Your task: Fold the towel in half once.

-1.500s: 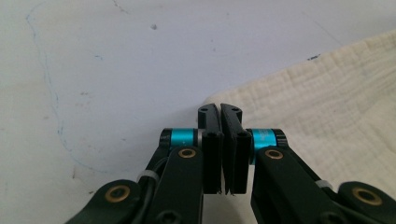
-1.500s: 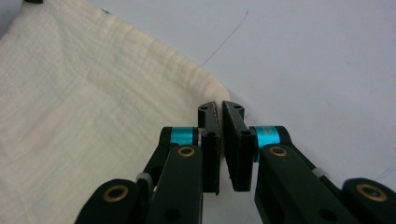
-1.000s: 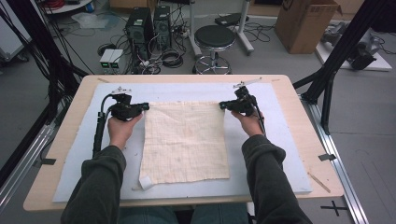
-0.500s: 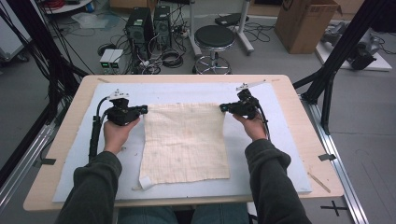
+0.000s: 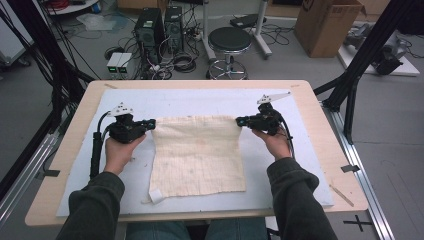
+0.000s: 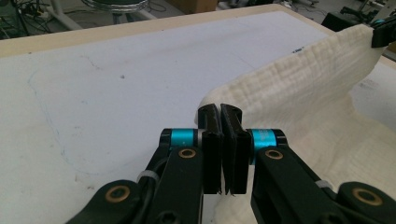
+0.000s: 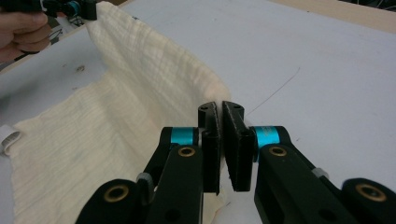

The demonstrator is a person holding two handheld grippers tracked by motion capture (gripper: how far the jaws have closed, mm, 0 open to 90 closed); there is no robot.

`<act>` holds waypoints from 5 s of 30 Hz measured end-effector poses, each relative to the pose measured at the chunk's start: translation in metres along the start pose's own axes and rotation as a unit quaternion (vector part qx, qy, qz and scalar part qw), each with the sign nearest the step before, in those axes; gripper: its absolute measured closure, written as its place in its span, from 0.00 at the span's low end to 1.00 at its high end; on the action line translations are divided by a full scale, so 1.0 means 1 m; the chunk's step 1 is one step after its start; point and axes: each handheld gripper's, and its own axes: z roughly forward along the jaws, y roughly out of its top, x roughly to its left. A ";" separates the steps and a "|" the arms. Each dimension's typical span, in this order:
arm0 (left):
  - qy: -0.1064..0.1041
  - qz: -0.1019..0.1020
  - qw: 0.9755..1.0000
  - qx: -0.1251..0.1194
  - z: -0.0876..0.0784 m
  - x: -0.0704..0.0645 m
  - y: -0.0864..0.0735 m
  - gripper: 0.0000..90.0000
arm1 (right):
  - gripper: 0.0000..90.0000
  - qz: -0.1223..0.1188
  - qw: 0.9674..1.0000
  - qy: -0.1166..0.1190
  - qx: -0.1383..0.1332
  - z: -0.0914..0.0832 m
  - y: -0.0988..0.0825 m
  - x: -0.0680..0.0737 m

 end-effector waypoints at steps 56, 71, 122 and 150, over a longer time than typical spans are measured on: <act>-0.068 0.072 0.994 0.051 -0.045 -0.047 -0.067 0.96 | 0.95 -0.034 0.997 0.037 0.052 -0.011 -0.073 0.050; -0.088 0.083 0.990 0.073 -0.053 -0.056 -0.082 0.95 | 0.95 -0.033 0.997 0.043 0.058 -0.015 -0.087 0.060; -0.118 0.119 0.978 0.122 -0.054 -0.066 -0.096 0.98 | 0.93 -0.100 0.985 0.093 0.109 -0.013 -0.107 0.087; -0.157 0.119 0.974 0.110 -0.073 -0.072 -0.098 0.96 | 0.88 -0.104 0.981 0.118 0.111 -0.026 -0.112 0.105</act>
